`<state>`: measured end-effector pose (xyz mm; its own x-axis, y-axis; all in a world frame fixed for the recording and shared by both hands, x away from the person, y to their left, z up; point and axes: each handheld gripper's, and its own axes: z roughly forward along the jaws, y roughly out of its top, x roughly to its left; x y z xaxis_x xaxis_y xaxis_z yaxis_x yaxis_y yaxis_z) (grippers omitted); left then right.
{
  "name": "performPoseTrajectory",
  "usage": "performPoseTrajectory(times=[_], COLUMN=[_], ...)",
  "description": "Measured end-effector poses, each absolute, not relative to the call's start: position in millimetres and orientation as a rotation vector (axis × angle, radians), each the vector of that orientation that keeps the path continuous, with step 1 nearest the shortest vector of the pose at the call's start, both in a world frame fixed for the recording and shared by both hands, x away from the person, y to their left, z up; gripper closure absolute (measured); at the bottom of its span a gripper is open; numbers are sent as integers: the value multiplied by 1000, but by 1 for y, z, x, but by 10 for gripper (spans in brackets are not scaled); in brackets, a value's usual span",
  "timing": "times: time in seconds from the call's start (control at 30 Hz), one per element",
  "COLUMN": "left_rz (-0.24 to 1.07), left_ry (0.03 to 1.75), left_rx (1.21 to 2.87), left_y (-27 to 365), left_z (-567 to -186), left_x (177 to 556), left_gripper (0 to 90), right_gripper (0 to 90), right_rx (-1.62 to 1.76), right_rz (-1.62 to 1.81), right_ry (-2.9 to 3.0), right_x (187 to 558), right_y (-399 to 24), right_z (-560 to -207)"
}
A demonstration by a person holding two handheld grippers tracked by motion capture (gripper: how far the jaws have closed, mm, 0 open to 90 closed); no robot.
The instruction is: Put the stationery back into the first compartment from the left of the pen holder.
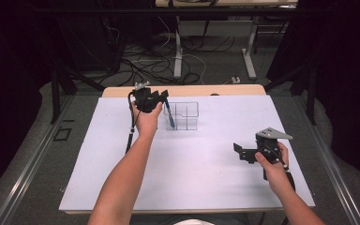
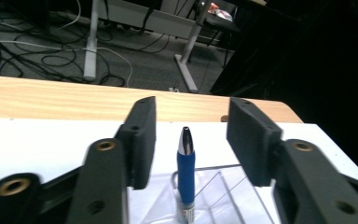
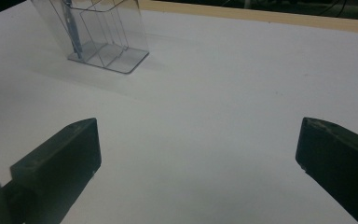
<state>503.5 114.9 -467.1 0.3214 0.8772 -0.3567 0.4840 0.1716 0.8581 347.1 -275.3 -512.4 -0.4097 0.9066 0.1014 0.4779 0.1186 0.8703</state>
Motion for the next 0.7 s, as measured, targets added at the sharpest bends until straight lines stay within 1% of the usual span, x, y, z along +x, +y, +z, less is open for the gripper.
performPoseTrajectory(times=[0.13,0.23,0.37,0.47,0.7], left_rz=[433,464,495,505,443], left_ry=[1309,1308,1291,1280,1263], left_rx=[1478,1494,1549,1559,1542], left_y=[127,136,147,156,174], left_z=[-461,-455,-448,-444,-438], left_x=[502,498,493,487,473], left_gripper=[447,384,331,322,252], right_gripper=[0,0,0,0,0], right_rx=[1333,1333,1337,1332,1328], right_rz=[1224,1220,1217,1212,1200], right_ry=[1944,1943,1945,1949,1945], right_x=[348,348,348,348,348], right_y=[-276,-275,-274,-274,-273], right_z=[-513,-513,-513,-513,-514])
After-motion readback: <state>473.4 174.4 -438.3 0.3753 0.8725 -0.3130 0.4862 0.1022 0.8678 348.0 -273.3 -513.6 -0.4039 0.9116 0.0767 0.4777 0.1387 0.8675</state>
